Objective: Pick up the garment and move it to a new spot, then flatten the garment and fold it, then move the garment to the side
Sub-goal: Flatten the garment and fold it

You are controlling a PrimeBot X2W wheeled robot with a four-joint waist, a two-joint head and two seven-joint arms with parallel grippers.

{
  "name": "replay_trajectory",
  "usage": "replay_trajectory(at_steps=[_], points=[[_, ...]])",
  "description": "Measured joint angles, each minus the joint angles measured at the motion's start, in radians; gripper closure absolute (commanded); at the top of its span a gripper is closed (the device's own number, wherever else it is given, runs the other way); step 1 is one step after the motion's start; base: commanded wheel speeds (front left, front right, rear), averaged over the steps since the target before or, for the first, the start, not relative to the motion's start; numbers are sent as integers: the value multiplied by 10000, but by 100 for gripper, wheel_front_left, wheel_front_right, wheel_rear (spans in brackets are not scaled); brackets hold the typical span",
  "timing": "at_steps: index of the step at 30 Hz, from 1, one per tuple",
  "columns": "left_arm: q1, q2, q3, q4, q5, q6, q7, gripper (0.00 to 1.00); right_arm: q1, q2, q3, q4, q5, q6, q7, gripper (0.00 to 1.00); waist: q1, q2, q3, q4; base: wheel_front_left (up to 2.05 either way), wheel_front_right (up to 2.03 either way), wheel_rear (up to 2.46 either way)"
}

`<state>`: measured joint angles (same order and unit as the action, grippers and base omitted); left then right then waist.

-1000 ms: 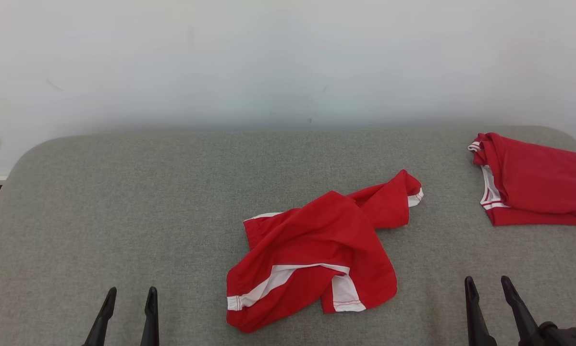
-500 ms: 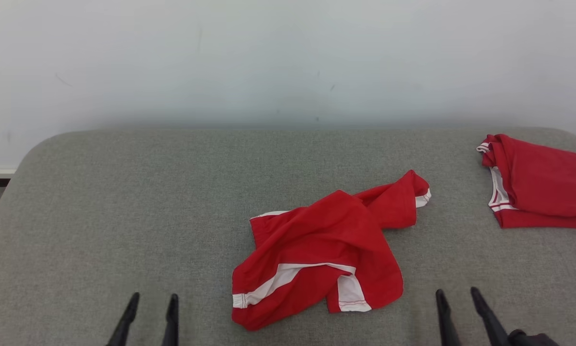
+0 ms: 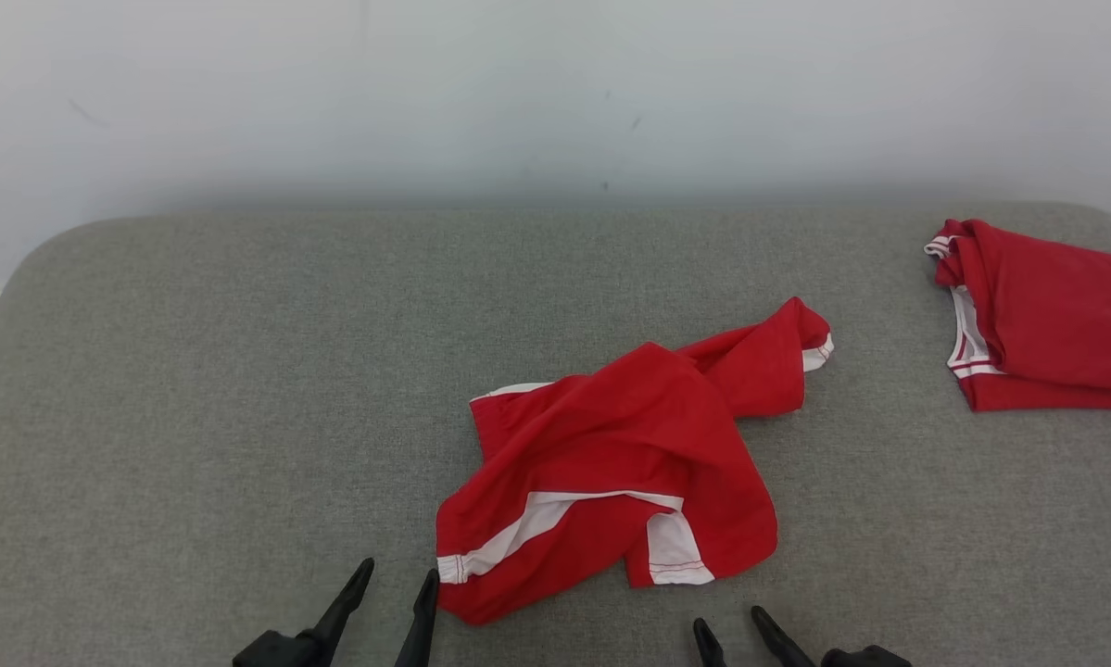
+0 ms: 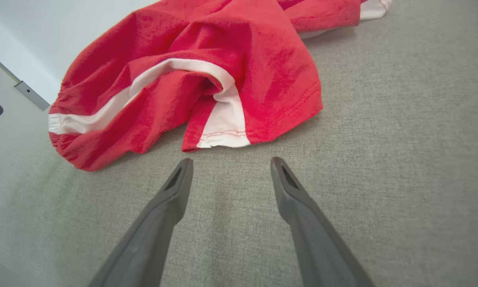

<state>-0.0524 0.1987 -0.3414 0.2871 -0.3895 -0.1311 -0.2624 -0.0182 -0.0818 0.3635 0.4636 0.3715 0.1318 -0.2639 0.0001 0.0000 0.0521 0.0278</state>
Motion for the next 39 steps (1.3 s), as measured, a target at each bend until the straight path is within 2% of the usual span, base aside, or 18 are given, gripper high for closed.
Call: replay_trajectory(at_steps=[6,13,21,39], points=[[-880,215,-677,930,-548,0,0,0,-861,155,809,1122,466,0,0,0,1,0,304,-51,0,0,0],[-1515,314,-1292,1678,-1099,0,0,0,-1520,240,1258,1820,876,0,-2,0,1,1,365,-31,0,0,0],[-1870,334,-1964,2105,-1555,0,0,0,-2039,288,1264,2360,1156,0,-2,0,1,0,365,-29,0,0,0],[-2608,105,-2445,3442,-2355,-2,0,0,-2937,309,1354,3166,2065,0,-2,0,0,0,321,-145,0,0,0]])
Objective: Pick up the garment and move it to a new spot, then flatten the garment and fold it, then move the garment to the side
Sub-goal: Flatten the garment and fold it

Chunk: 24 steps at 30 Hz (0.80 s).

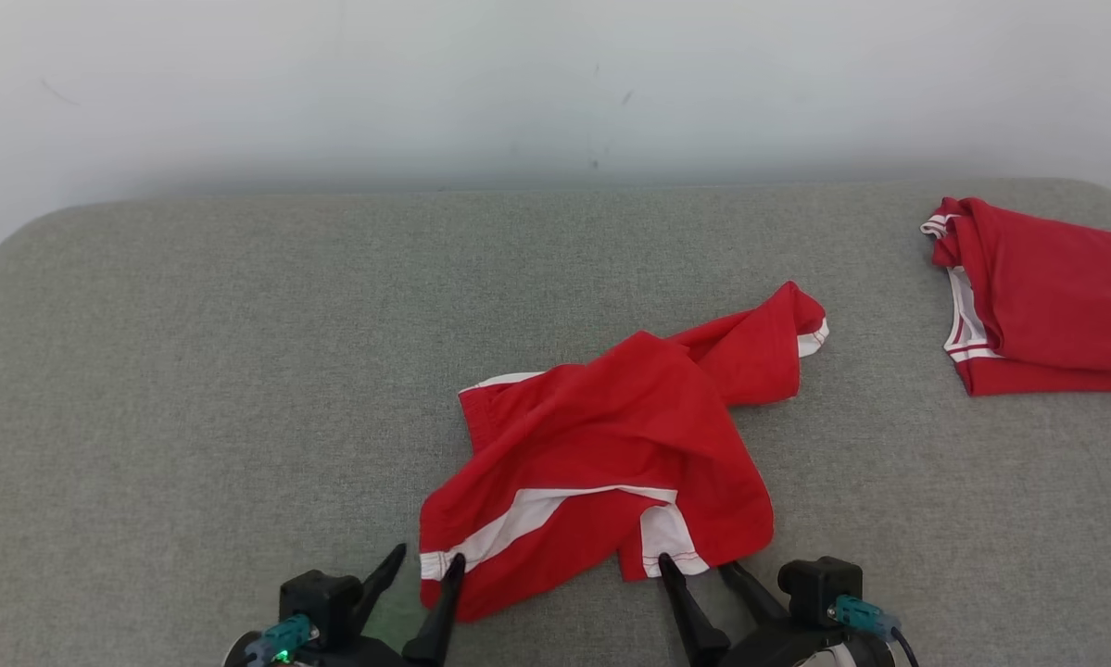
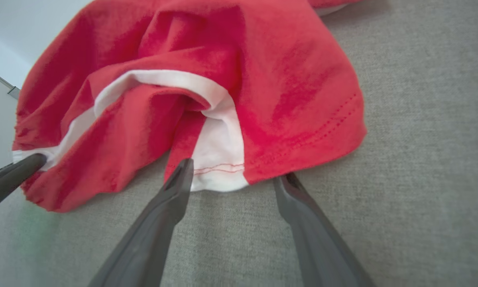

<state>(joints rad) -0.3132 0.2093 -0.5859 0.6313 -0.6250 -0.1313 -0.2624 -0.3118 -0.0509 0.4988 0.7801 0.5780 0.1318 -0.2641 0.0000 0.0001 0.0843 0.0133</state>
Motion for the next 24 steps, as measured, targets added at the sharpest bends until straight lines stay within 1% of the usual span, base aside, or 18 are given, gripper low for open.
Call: replay_trajectory(at_steps=[3,7,8,9,10,12,14,20,24], points=[[-17,-40,73,169,-75,2,0,0,-14,0,132,77,96,0,0,0,0,0,-37,-9,0,0,0],[-16,-117,-174,98,-293,2,0,0,-56,2,430,142,201,0,0,0,0,0,-99,-20,0,0,0],[-16,-138,-221,35,-433,2,0,32,-84,2,508,196,224,0,0,12,0,0,-117,-23,0,0,0],[-15,-146,-253,-38,-537,2,0,71,-119,-4,610,201,307,0,0,65,0,0,-139,-27,0,0,0],[-16,-148,-293,-115,-598,2,0,100,-151,0,688,173,360,0,0,100,0,0,-162,-33,0,0,0],[-12,-153,-345,-255,-688,2,0,100,-186,4,771,130,430,0,0,100,-1,0,-218,-48,0,0,0],[-10,-130,-307,-384,-809,2,0,100,-199,10,642,-2,460,0,0,100,0,0,-281,-61,0,0,0],[32,75,198,-1037,-917,2,0,100,-213,-8,-522,-564,-339,0,0,100,0,0,-459,-95,0,0,0],[32,259,410,-1576,-920,2,0,100,-204,-268,-1126,-1304,-803,0,0,100,-1,-1,-499,-163,0,0,0]])
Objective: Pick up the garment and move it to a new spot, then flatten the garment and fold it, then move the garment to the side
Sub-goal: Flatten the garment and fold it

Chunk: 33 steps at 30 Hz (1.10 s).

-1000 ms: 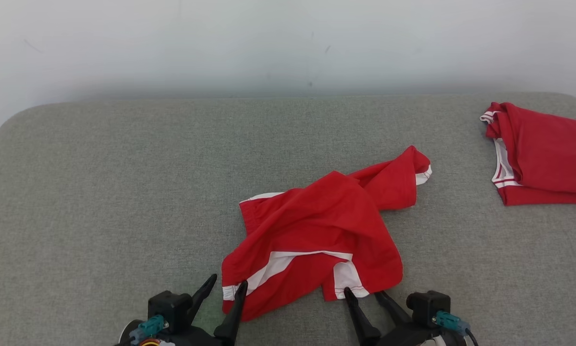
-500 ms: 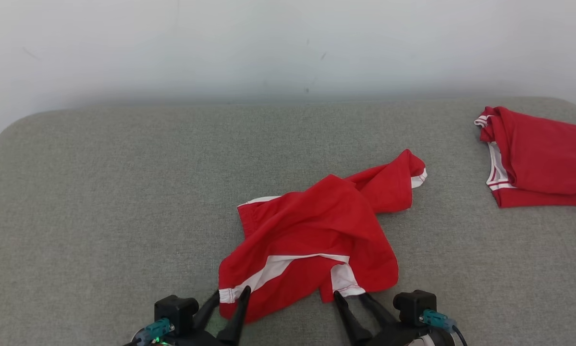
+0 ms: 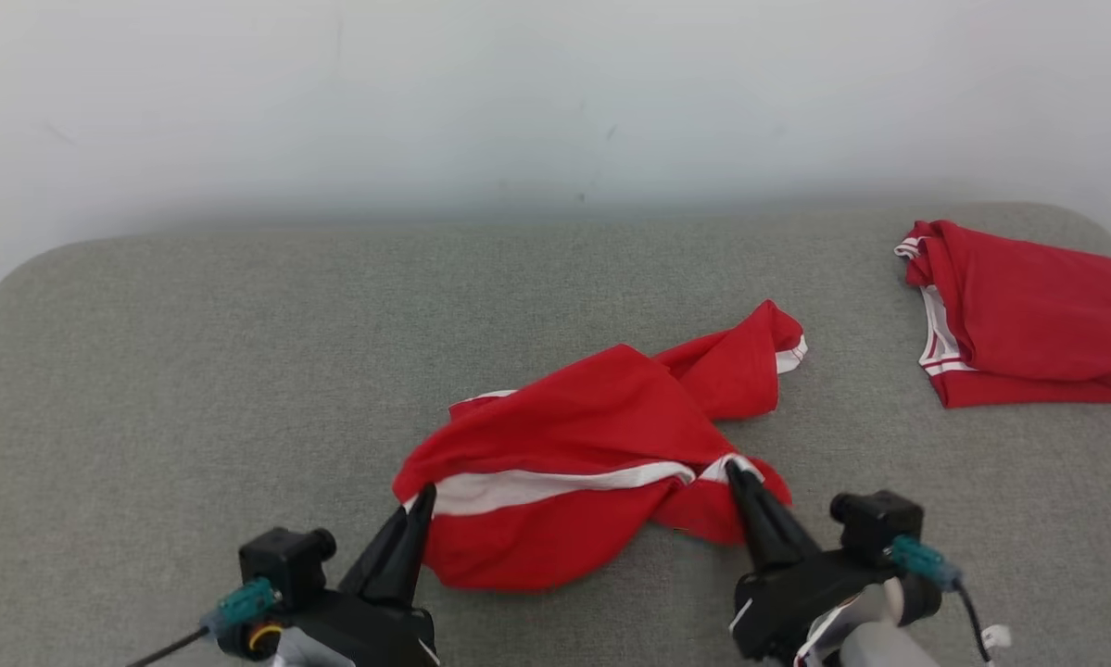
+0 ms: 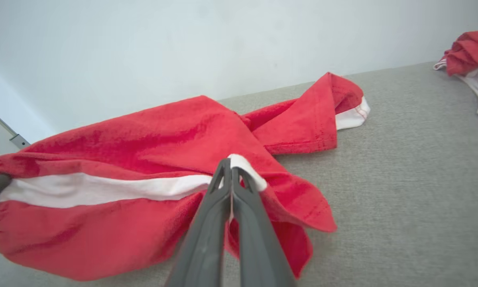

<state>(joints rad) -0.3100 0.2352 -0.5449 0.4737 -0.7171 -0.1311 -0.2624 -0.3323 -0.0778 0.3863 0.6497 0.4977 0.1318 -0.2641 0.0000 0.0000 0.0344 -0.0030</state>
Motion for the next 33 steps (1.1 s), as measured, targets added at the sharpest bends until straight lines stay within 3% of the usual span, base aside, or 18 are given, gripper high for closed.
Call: replay_trajectory(at_steps=[10,15,16,20,26,33], points=[[-1958,976,-151,-1246,-407,0,0,100,-1625,-1206,77,-1409,-222,0,0,100,0,0,351,-217,0,0,0],[-4288,1676,-698,-1590,-1394,0,685,100,-3589,-1985,420,-1662,242,0,117,100,1,1,851,-258,0,0,0],[-5333,1889,-813,-1668,-1705,0,1081,100,-4587,-2311,502,-1839,451,0,320,100,1,1,1127,-263,0,0,0],[-7433,2151,-846,-1538,-2395,0,1783,100,-6580,-2767,489,-1985,926,0,848,100,2,1,1798,-268,0,0,0],[-10354,2293,-989,-819,-2928,0,2548,100,-9630,-3081,389,-1613,1649,0,1760,100,3,2,2997,-287,0,0,0],[-12978,2330,-1360,188,-3241,0,2813,100,-12344,-3139,362,-324,1801,0,2291,100,5,2,4218,-331,0,0,0]])
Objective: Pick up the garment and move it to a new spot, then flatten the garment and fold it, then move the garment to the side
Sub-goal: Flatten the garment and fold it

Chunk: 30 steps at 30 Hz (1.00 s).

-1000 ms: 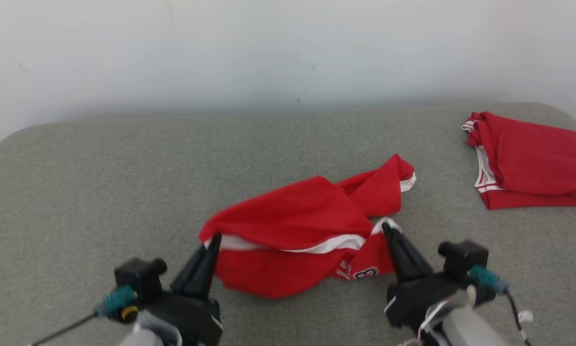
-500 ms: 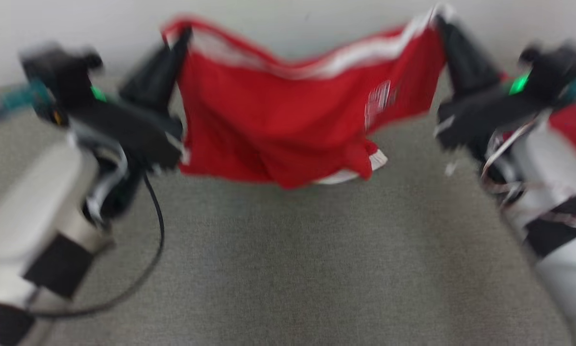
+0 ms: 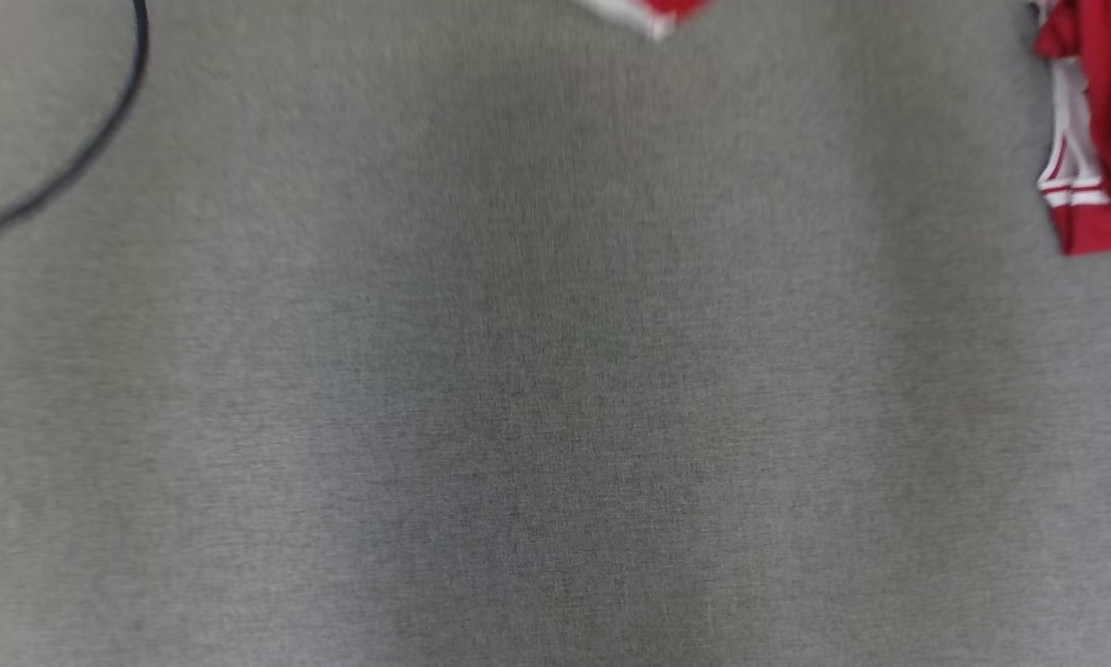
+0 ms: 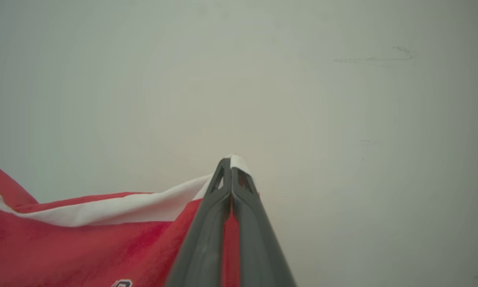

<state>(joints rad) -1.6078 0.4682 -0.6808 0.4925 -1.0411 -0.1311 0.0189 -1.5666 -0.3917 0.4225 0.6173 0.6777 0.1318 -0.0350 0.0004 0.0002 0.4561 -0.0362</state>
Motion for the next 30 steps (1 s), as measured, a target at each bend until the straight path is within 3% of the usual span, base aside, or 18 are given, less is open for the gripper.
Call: replay_trajectory(at_steps=[5,14,24,30], points=[[-2231,-128,-596,788,123,0,-82,100,-2126,184,267,1354,-50,0,-127,100,-1,1,1062,-83,0,0,0],[-3795,-251,-1189,1996,-104,-2,-288,100,-3664,376,1014,2723,-196,0,-458,100,-3,1,2007,-347,0,0,0],[-4073,-445,-1557,2731,-932,-2,-886,100,-3994,370,1735,3348,527,0,-940,100,-3,0,2617,-477,0,0,0],[-2887,-291,-2203,2382,-1133,-4,-1647,100,-2886,150,2351,2989,1110,0,-1450,100,-3,0,2577,-376,0,0,0]])
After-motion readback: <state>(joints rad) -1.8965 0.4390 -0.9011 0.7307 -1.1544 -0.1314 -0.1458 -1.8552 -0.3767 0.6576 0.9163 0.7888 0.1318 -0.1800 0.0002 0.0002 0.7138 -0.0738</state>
